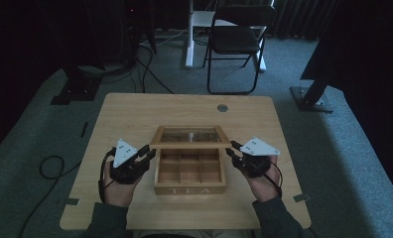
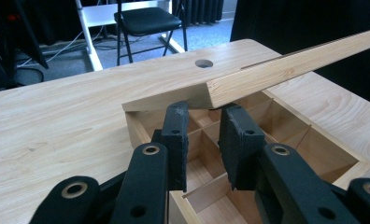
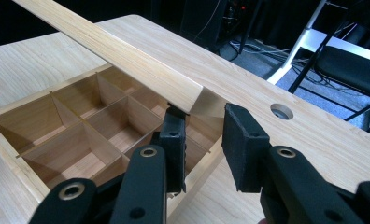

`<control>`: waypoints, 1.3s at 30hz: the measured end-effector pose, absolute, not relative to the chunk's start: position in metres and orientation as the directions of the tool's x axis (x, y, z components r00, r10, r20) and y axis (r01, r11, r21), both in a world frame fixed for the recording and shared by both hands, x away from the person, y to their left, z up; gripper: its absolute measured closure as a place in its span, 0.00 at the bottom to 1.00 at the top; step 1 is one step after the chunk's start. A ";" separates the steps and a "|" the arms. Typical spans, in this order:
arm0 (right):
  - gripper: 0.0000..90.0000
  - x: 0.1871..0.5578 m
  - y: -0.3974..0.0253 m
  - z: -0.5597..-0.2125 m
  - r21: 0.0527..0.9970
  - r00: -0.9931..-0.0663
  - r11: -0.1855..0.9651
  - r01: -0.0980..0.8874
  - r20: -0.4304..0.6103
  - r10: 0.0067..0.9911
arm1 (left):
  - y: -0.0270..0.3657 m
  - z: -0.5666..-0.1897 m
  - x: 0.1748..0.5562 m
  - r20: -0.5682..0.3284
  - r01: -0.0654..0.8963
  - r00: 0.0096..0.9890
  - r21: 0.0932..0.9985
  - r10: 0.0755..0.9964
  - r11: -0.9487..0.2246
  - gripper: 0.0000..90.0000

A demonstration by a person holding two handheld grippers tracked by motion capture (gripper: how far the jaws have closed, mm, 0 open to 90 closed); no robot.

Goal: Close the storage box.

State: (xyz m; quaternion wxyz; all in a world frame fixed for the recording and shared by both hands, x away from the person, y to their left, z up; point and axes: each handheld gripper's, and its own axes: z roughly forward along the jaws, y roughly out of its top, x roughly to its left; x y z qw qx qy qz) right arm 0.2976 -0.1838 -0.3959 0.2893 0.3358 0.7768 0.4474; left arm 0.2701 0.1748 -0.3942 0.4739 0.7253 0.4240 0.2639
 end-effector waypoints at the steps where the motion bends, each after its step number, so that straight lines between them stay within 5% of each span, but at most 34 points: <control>1: 0.77 0.297 -0.184 -0.396 0.890 -0.607 0.372 0.263 -0.147 0.781 | 0.175 -0.394 0.270 -0.020 0.366 0.501 0.911 0.865 -0.192 0.81; 39: 0.62 0.283 -0.182 -0.410 0.875 -0.585 0.356 0.328 -0.108 0.804 | 0.175 -0.410 0.258 -0.064 0.420 0.505 0.889 0.861 -0.180 0.64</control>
